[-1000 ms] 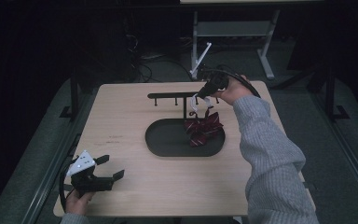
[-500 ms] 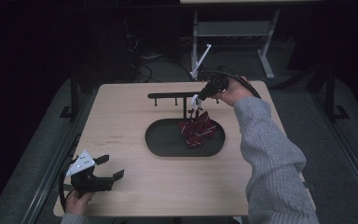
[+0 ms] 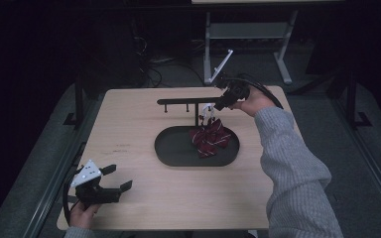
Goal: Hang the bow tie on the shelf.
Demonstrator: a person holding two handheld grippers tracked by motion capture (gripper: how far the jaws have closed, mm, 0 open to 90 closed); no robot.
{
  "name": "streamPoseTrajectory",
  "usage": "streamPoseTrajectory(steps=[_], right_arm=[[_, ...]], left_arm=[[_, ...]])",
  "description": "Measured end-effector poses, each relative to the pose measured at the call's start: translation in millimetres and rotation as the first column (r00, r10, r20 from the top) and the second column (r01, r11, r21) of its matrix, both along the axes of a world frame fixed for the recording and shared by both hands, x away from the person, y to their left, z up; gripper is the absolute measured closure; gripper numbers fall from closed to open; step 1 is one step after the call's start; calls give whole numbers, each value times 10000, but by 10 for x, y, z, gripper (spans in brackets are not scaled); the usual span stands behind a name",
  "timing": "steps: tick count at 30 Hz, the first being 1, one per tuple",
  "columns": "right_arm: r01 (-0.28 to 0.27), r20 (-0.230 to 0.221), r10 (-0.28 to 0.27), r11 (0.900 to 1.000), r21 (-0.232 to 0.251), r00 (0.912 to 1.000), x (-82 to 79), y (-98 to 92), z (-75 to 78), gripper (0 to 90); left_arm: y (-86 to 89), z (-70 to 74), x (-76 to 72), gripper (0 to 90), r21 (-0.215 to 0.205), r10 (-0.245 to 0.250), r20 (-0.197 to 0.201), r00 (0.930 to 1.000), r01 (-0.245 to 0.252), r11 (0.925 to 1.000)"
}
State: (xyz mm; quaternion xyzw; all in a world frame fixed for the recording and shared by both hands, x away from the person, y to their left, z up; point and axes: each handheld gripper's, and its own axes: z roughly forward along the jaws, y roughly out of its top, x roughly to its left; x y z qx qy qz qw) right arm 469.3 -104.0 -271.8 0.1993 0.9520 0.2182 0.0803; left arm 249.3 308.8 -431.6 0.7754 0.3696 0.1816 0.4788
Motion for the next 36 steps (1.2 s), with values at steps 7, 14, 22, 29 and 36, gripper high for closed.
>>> streamPoseTrajectory(steps=[7, 14, 22, 29, 36], right_arm=[[-162, -329, 171, 9995, 282, 9993, -39, -57, -38, 690], [-232, -424, 257, 9979, 597, 9988, -91, -122, -55, 625], [-175, -482, 219, 9957, 911, 9986, -167, -169, -83, 557], [-145, -419, 190, 9944, 1048, 9989, -227, -177, -79, 472], [-155, -422, 206, 9929, 1181, 9989, -311, -192, -126, 426]], left_arm=[[0, 2, -2, 131, 43, -19, -42, 10000, 19, 10000], [5, 4, -5, 131, 42, 2, -80, 10000, -2, 10000], [-1, 3, -6, 131, 68, -6, -75, 10000, 6, 10000], [8, 3, -4, 131, 74, 7, -75, 10000, -7, 10000], [3, 3, -8, 131, 48, 1, -48, 10000, -1, 10000]])
